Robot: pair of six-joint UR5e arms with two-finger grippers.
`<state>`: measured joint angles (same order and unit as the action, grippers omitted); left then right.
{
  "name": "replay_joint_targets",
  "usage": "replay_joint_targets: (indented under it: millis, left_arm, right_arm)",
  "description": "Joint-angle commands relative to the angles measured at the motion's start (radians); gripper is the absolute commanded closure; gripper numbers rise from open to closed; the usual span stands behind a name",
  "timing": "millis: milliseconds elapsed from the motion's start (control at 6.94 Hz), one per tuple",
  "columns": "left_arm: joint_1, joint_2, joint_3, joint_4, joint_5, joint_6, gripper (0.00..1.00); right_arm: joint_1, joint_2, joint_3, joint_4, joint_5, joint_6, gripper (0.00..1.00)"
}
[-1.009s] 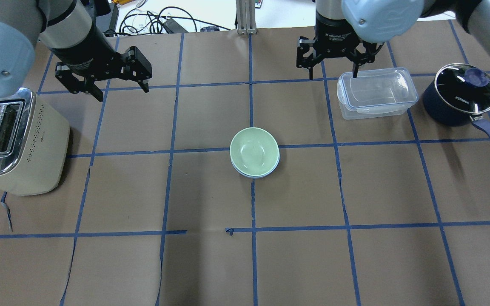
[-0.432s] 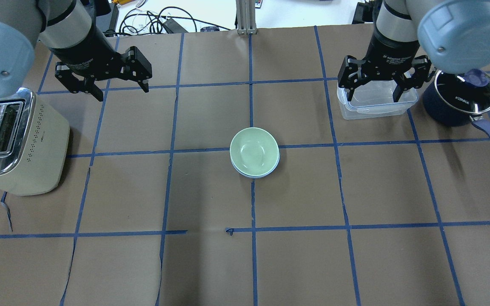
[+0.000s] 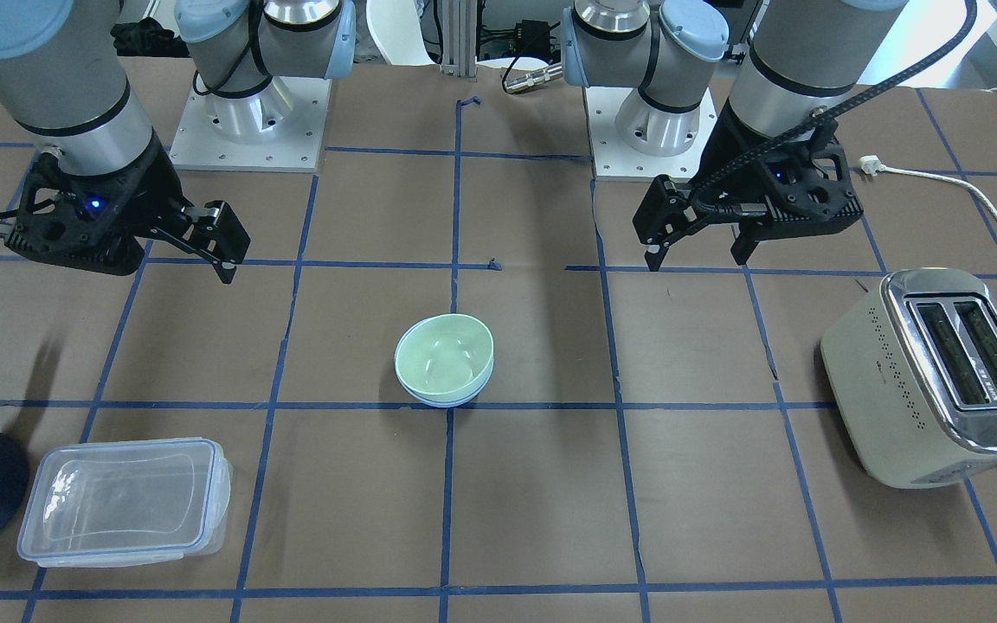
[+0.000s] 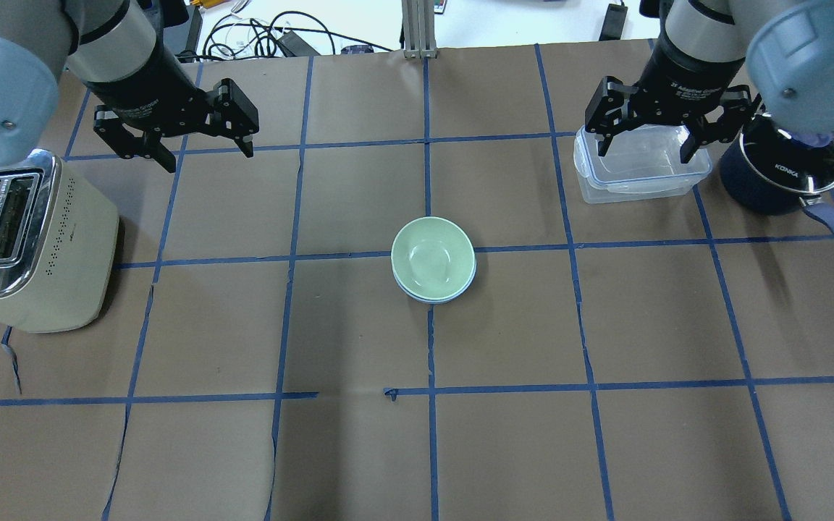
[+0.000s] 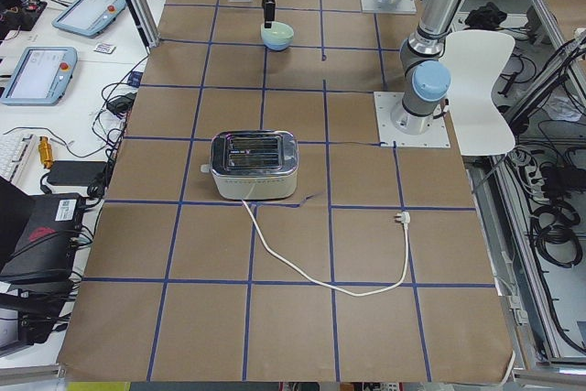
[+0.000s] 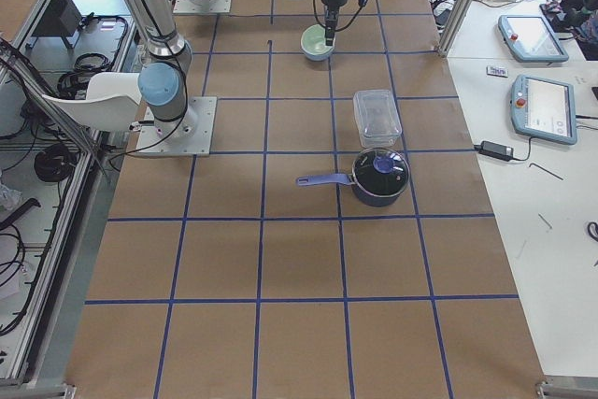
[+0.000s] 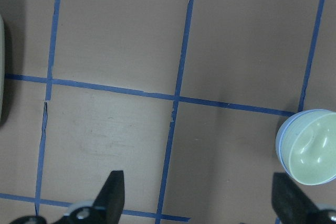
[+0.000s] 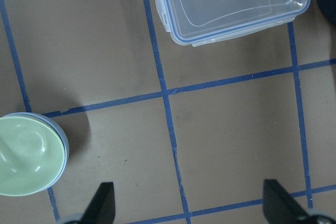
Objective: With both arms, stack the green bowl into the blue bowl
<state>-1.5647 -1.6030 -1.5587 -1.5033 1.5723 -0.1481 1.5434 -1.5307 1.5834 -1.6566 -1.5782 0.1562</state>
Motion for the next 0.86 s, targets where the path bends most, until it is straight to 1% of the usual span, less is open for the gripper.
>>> replay_joint_targets:
  millis: [0, 288, 432, 577, 721]
  left_arm:
    - [0.0, 0.0, -0.001, 0.0, -0.002, -0.001, 0.0]
    - [0.0, 0.0, -0.001, -0.002, -0.002, -0.001, 0.0]
    - [0.0, 0.0, -0.001, 0.0, -0.002, -0.001, 0.0]
    - [0.0, 0.0, -0.001, -0.002, -0.002, -0.001, 0.0]
    - [0.0, 0.0, -0.001, -0.002, -0.002, -0.001, 0.0]
  right_arm:
    - [0.0, -0.055, 0.012, 0.047, 0.017, -0.007, 0.0]
    - [0.0, -0.072, 0.014, 0.069, 0.015, -0.014, 0.0]
    - [0.0, -0.086, 0.012, 0.162, 0.012, -0.018, 0.0]
    - [0.0, -0.086, 0.006, 0.188, 0.006, -0.02, 0.0]
    - [0.0, -0.086, 0.007, 0.189, 0.006, -0.033, 0.0]
